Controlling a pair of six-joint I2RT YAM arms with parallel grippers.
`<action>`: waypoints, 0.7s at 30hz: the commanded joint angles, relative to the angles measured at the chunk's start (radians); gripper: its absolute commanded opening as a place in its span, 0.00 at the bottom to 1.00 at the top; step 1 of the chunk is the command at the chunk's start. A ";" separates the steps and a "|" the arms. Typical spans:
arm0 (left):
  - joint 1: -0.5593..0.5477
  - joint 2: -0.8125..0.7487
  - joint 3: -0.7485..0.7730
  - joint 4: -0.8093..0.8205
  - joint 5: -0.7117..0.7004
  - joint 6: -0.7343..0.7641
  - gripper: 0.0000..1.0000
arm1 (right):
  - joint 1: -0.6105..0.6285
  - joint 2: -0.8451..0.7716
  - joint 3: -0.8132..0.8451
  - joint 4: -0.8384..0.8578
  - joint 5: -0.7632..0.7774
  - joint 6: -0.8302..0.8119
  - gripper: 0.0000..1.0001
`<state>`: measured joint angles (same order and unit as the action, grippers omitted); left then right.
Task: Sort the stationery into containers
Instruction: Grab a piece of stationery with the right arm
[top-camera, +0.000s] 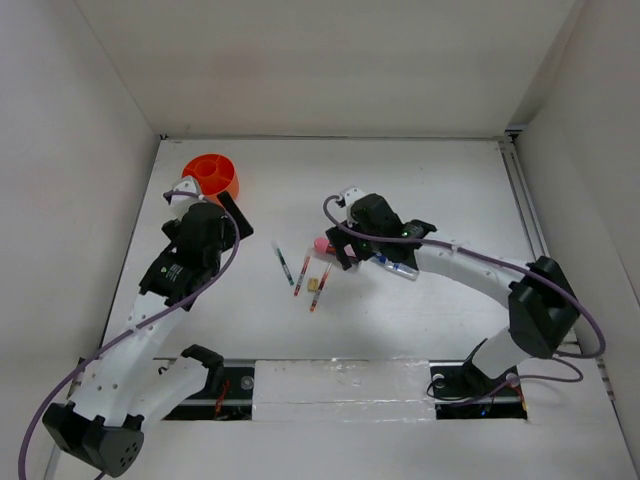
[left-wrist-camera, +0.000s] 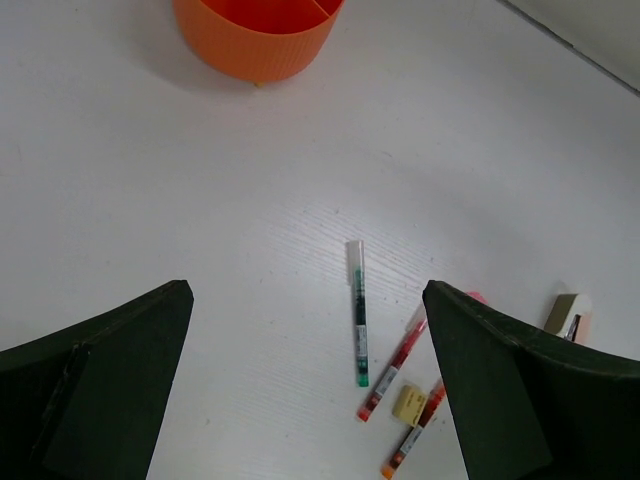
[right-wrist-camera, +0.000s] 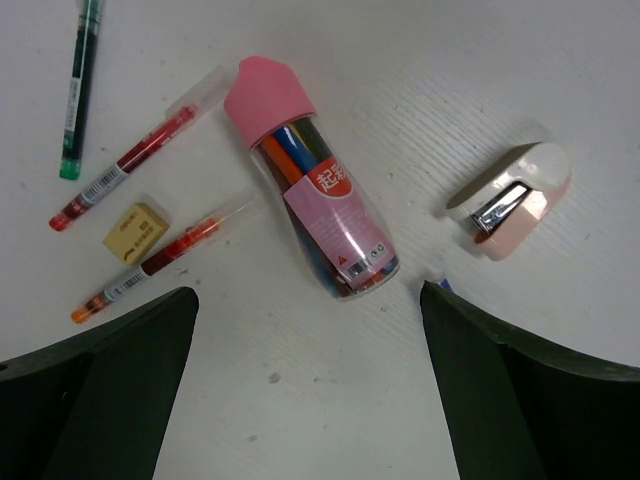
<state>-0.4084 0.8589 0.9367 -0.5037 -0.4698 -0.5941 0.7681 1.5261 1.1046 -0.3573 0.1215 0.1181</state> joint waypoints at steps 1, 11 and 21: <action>0.003 -0.020 0.028 0.017 0.033 0.028 1.00 | -0.026 0.041 0.069 0.058 -0.090 -0.113 0.99; 0.003 -0.020 0.019 0.036 0.089 0.059 1.00 | -0.087 0.235 0.187 0.012 -0.209 -0.290 0.94; 0.003 -0.020 0.019 0.054 0.108 0.077 1.00 | -0.118 0.316 0.212 -0.025 -0.266 -0.311 0.89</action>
<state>-0.4084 0.8536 0.9367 -0.4931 -0.3717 -0.5365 0.6582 1.8397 1.2854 -0.3771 -0.1009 -0.1722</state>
